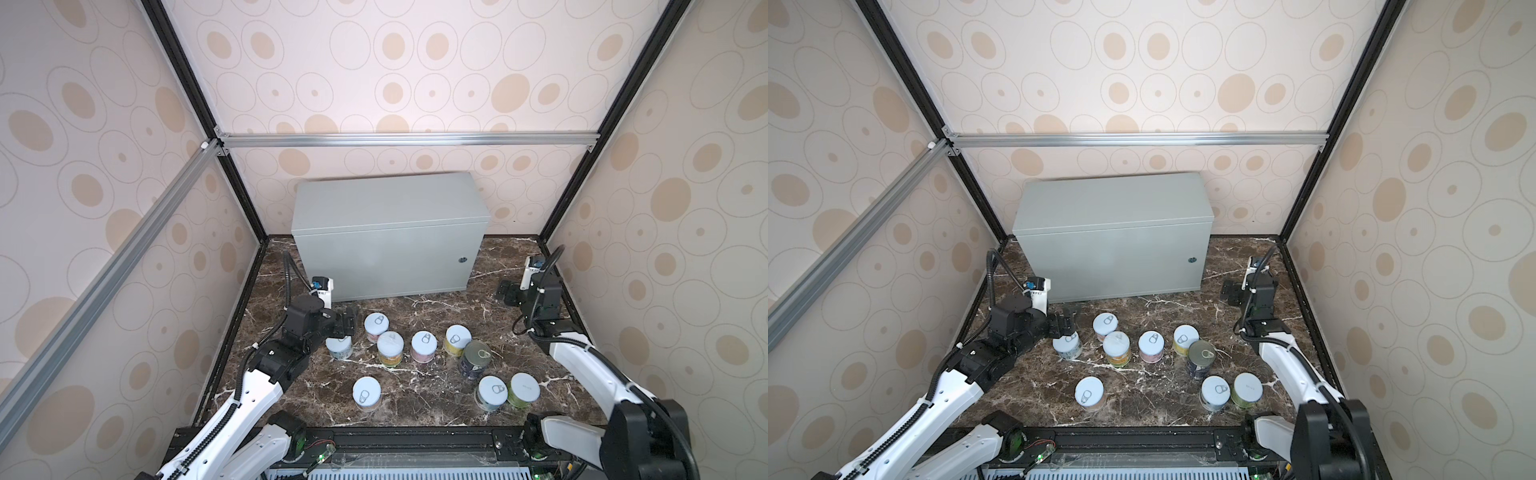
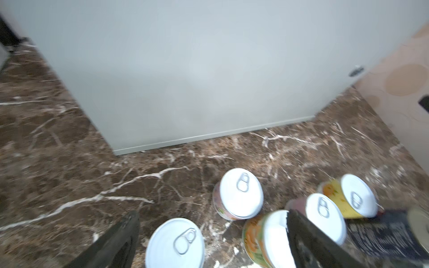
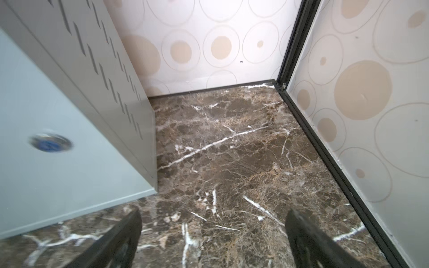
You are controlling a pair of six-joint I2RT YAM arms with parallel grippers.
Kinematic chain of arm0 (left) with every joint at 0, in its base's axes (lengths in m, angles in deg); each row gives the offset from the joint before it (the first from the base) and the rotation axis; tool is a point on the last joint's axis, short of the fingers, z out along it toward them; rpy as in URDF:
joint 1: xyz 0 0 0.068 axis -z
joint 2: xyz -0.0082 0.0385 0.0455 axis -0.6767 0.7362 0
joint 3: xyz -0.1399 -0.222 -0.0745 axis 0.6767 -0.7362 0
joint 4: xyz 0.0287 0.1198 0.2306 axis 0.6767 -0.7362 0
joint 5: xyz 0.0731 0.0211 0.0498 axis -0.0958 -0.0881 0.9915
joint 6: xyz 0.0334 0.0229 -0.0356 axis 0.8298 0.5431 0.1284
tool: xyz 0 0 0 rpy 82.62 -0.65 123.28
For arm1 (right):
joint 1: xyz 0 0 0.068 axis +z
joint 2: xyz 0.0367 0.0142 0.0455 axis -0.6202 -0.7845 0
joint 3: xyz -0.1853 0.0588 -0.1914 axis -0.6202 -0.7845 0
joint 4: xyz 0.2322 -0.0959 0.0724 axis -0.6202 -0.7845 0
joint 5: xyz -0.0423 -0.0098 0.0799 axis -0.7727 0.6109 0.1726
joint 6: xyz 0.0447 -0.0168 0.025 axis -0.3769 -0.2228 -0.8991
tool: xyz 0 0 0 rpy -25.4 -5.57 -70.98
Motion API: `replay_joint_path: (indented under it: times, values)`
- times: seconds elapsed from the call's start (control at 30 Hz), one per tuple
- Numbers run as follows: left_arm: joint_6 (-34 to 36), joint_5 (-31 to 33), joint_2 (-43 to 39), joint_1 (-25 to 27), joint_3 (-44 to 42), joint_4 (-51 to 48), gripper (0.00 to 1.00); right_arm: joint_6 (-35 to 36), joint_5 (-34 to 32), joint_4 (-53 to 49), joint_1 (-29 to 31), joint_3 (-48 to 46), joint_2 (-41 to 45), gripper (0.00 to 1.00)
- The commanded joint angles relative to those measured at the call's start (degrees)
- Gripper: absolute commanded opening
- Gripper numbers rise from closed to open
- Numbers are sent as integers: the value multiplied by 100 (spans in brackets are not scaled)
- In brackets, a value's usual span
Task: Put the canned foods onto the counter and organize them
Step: 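Move both grippers forward over the cluster of cans, then lower the right gripper around the dark-blue can and close it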
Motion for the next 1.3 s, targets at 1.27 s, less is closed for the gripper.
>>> replay_joint_path:
  times: [1.27]
  values:
    - [576, -1131, 1998, 1598, 1446, 1707, 98, -2751, -128, -4495, 3883, 129, -56, 100]
